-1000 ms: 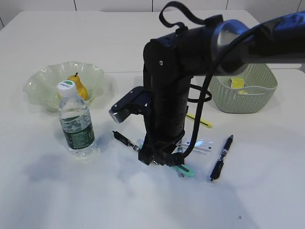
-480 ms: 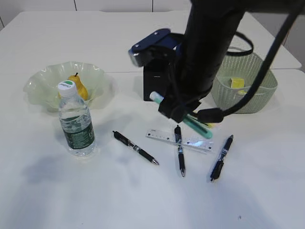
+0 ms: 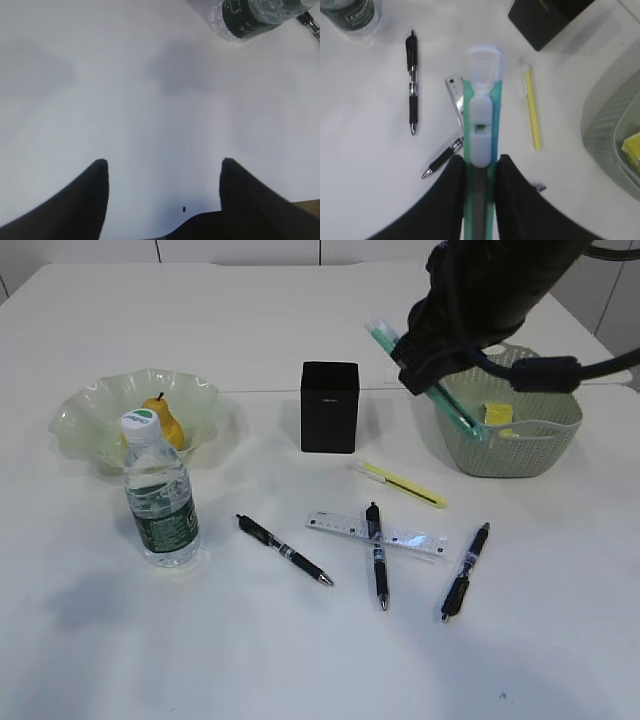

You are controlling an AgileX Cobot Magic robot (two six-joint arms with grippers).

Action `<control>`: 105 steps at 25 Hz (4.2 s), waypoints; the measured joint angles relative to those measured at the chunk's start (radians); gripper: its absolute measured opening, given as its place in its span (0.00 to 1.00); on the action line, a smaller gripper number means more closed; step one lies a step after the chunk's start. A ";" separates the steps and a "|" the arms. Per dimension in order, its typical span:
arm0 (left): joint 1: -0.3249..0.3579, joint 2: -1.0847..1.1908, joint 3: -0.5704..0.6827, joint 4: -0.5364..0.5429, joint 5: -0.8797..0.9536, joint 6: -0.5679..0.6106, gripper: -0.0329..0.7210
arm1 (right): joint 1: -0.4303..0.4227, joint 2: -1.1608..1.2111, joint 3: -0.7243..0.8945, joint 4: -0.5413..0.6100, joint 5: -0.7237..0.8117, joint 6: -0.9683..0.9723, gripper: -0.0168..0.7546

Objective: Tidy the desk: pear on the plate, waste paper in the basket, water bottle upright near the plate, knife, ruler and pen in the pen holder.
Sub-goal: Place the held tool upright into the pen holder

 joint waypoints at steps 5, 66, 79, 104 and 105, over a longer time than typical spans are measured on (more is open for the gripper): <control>0.000 0.000 0.000 0.000 0.025 0.000 0.69 | 0.000 0.026 0.001 0.000 -0.141 0.000 0.19; 0.000 0.000 0.000 0.002 0.023 0.000 0.67 | -0.108 0.637 -0.096 0.184 -1.322 0.161 0.45; 0.000 0.000 0.000 0.002 0.023 0.000 0.67 | -0.108 0.482 -0.096 0.140 -0.974 0.165 0.46; 0.000 0.000 0.000 0.002 -0.031 0.000 0.65 | -0.108 0.279 -0.115 -0.175 -0.101 0.234 0.46; 0.000 0.000 0.000 0.002 -0.036 0.000 0.65 | -0.108 0.279 -0.115 -0.201 -0.111 0.251 0.46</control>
